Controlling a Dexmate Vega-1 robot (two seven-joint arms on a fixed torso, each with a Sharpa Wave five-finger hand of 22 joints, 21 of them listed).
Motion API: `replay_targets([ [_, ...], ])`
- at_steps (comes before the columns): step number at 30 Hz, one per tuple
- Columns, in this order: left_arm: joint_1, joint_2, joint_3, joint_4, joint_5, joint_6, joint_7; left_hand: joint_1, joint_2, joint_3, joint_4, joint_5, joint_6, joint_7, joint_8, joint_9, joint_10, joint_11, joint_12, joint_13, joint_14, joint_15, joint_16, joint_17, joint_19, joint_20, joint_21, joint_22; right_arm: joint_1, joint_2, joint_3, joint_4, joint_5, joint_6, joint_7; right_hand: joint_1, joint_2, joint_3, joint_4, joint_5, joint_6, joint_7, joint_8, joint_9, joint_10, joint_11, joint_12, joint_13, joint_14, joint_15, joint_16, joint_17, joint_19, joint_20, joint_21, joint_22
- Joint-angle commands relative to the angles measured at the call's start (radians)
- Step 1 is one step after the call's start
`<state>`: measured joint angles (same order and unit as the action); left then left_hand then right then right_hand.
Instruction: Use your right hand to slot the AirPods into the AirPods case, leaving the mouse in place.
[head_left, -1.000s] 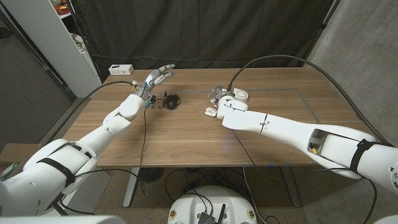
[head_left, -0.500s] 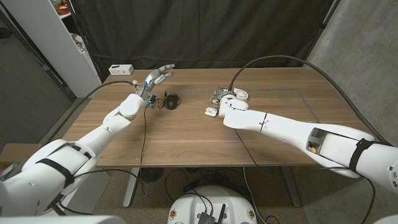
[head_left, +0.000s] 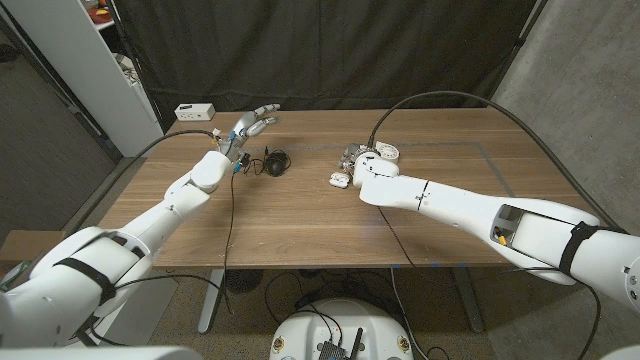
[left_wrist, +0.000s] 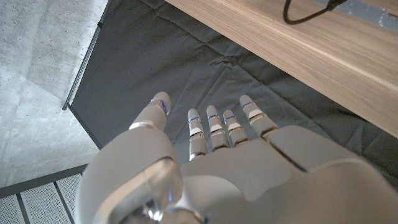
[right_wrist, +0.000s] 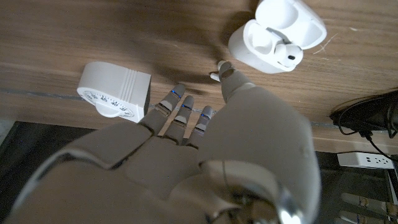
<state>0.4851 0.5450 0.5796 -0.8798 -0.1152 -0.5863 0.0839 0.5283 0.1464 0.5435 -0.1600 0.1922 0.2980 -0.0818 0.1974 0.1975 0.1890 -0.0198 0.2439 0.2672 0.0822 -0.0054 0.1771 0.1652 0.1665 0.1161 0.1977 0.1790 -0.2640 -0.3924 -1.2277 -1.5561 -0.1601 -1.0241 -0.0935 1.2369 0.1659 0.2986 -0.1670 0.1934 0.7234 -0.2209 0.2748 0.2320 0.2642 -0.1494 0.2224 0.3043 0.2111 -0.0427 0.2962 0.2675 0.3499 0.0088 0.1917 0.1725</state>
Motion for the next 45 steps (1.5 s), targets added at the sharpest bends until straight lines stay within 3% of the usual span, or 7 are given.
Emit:
replay_targets([
  [1,0.015,0.010,-0.006,-0.033,0.001,0.031,0.005,0.012,-0.001,-0.001,0.002,-0.003,0.010,0.001,0.006,0.005,0.004,-0.003,0.006,0.003,0.006,0.000,0.004,0.006,0.002,0.007,0.007,0.005,-0.013,-0.003,0.006,0.010,-0.024,0.008,0.025,0.002,-0.012,-0.004,0.009,0.003,0.027,0.000,0.006,0.000,0.010,0.003,0.007,0.004,0.007,-0.139,0.009,0.004,0.016,-0.008,0.009,0.001],
  [11,0.010,0.005,-0.003,-0.021,0.000,0.019,-0.006,0.014,-0.002,-0.004,0.003,-0.003,0.011,0.003,0.006,0.005,0.002,-0.001,0.006,0.004,0.006,-0.002,0.004,0.006,0.002,0.007,0.007,0.006,-0.013,-0.018,0.012,-0.005,-0.034,-0.006,0.047,-0.015,-0.022,-0.019,0.017,0.001,0.044,0.000,0.001,-0.005,0.020,0.023,0.013,0.006,0.022,-0.134,0.020,0.007,0.036,-0.013,0.015,0.001],
  [27,0.011,0.012,-0.007,-0.035,0.005,0.021,-0.001,0.016,-0.003,-0.007,0.004,-0.003,0.010,0.003,0.005,0.005,0.002,-0.002,0.007,0.005,0.005,-0.002,0.004,0.006,0.002,0.010,0.008,0.006,-0.002,-0.022,0.009,0.005,-0.050,0.004,0.075,-0.006,-0.014,-0.016,0.010,0.009,0.025,0.000,-0.023,-0.011,0.024,0.013,0.015,0.007,0.023,-0.135,0.027,0.012,0.045,-0.019,0.016,0.002],
  [37,0.032,0.019,-0.014,-0.060,-0.002,0.042,0.005,0.018,-0.003,-0.010,0.004,-0.003,0.009,0.002,0.005,0.006,0.001,-0.001,0.007,0.005,0.004,-0.002,0.004,0.006,0.002,0.014,0.008,0.006,-0.033,-0.010,0.040,0.013,-0.040,0.013,0.050,-0.021,-0.028,-0.033,0.016,0.008,0.107,0.003,-0.002,-0.010,0.051,0.023,0.024,0.006,0.037,-0.133,0.037,0.013,0.062,-0.020,0.019,0.003],
  [45,0.020,0.009,-0.010,-0.034,-0.002,0.033,-0.001,0.019,-0.003,-0.011,0.005,-0.003,0.011,0.002,0.005,0.006,-0.001,-0.002,0.007,0.005,0.004,-0.002,0.004,0.006,0.004,0.017,0.009,0.007,-0.062,-0.001,0.074,0.022,-0.028,0.032,0.014,-0.042,-0.046,-0.053,0.019,-0.001,0.134,0.030,0.005,0.001,0.082,0.024,0.034,0.004,0.055,-0.137,0.046,0.010,0.084,-0.025,0.024,0.003],
])
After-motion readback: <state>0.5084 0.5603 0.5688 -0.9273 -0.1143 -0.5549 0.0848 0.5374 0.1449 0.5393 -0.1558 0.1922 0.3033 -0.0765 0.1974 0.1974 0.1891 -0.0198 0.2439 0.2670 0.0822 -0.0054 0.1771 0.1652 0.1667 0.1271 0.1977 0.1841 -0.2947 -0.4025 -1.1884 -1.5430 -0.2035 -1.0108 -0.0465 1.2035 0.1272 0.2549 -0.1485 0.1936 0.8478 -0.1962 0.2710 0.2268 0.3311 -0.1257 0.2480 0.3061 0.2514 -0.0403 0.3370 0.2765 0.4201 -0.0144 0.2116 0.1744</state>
